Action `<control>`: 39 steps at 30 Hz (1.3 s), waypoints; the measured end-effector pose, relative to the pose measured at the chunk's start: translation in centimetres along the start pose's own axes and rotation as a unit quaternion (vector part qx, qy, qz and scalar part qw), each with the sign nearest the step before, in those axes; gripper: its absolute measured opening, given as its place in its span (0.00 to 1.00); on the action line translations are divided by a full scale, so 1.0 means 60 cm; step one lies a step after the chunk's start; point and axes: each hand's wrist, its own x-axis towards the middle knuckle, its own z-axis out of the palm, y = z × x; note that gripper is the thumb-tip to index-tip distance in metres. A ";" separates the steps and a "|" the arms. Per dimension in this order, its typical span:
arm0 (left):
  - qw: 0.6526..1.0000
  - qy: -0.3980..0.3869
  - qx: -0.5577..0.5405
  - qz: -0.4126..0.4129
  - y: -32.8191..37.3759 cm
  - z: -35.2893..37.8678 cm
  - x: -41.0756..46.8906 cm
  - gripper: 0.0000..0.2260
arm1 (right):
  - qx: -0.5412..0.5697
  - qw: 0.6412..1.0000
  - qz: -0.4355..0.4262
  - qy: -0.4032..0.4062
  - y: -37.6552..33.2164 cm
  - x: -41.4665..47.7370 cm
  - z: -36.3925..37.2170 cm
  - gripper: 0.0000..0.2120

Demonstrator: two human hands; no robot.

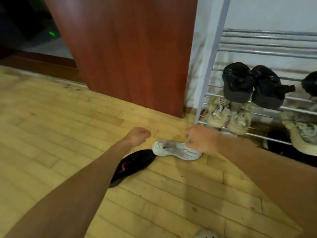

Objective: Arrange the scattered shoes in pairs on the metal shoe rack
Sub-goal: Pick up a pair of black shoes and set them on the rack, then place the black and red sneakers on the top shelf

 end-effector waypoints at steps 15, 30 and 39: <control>0.935 0.031 0.239 -0.260 -0.375 0.015 0.133 0.29 | 0.102 0.976 0.003 -0.193 -0.003 0.096 0.260 0.24; 0.917 -0.037 -0.162 -0.362 -0.366 0.128 -0.013 0.18 | 0.154 0.963 0.060 -0.211 0.016 0.031 0.227 0.20; 0.917 -0.011 -0.334 -0.219 -0.261 0.139 -0.104 0.12 | 0.100 0.982 0.057 -0.151 0.033 -0.092 0.095 0.19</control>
